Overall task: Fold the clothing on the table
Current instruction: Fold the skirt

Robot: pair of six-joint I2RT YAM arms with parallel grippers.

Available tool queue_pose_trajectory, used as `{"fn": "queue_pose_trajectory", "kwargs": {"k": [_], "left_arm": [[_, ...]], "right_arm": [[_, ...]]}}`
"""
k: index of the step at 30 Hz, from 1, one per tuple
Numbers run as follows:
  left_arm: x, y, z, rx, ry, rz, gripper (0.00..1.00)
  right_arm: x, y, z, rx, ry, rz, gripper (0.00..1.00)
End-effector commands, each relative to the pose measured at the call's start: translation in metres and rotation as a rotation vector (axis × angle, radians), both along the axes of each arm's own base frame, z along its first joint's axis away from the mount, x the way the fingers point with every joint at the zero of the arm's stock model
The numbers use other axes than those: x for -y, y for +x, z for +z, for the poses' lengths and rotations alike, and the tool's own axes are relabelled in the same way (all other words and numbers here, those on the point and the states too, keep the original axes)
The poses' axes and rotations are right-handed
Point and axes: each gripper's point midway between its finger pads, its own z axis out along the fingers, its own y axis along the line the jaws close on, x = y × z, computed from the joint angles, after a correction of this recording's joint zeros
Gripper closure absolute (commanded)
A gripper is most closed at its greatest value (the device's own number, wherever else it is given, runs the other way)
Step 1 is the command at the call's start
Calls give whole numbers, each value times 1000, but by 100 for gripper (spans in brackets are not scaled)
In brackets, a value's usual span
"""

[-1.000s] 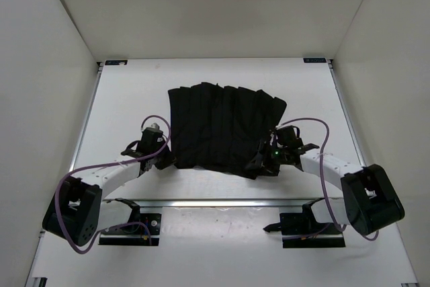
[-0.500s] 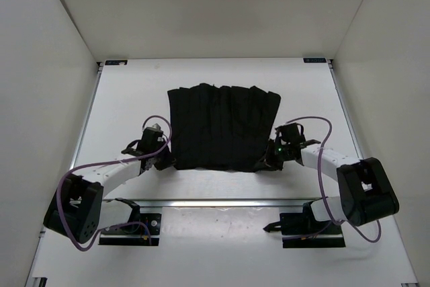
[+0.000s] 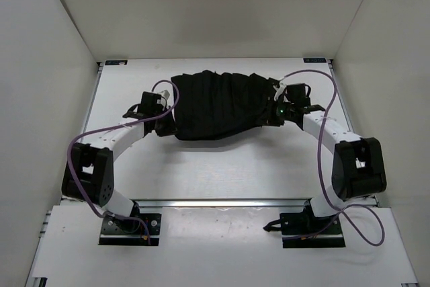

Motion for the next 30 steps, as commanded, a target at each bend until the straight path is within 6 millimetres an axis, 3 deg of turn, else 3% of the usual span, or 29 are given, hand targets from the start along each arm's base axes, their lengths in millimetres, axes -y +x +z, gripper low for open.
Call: {"fn": "queue_pose_trajectory", "kwargs": {"k": [1,3,5,6,7,8,9,11,12,13,15,16,17,18,19,20,21,22,23,24,25,26,27,28,29,30], "left_arm": [[-20,34,15,84,78,1,100],[-24,58,22,97,74,7,100],[-28,90,33,127,84,13,100],[-24,114,48,167,88,11,100],[-24,140,68,221,94,16,100],[-22,154,73,239,100,22,100],[-21,178,113,343,101,45,100],[-26,211,166,496,123,90,100],[-32,226,204,591,139,136,100],[-32,233,240,679,139,158,100],[-37,236,278,752,106,182,100],[-28,232,288,771,66,161,100],[-26,223,293,786,44,150,100],[-22,207,312,834,38,137,100],[-16,201,287,817,70,133,100],[-21,184,273,824,130,146,100],[-16,162,283,860,151,128,100],[-15,149,240,782,184,116,100],[-16,121,216,725,192,82,100],[-21,94,199,675,176,81,100],[-12,71,187,630,149,42,100],[-19,37,177,595,154,48,100],[-11,4,196,650,124,26,100],[-10,-30,187,641,142,9,100],[-11,-52,166,579,151,4,100],[-21,-67,164,570,114,44,100]], "right_arm": [[5,34,7,139,-47,37,100],[10,58,16,166,-27,13,100],[12,102,49,233,-14,11,100],[20,111,43,200,-39,-4,100],[22,133,77,277,-66,3,100],[27,160,111,370,-97,-15,100],[30,169,115,365,-110,-19,100],[42,200,201,568,-141,-69,100],[45,208,231,641,-137,-88,100],[51,212,248,688,-136,-105,100],[61,211,277,764,-139,-129,100],[66,208,289,798,-143,-141,100],[70,203,289,820,-172,-141,100],[67,190,280,812,-196,-127,100],[65,173,298,867,-205,-126,100],[64,169,267,844,-241,-118,100],[62,145,234,790,-266,-117,100],[65,118,204,754,-276,-118,100],[58,102,192,738,-269,-117,100],[46,67,168,691,-253,-91,100],[45,31,147,652,-254,-77,100],[31,7,132,620,-276,-56,100],[13,-30,125,629,-265,-27,100],[13,-61,115,606,-229,-38,99],[-1,-89,119,614,-172,0,100],[-6,-105,107,555,-114,-2,100]]}}
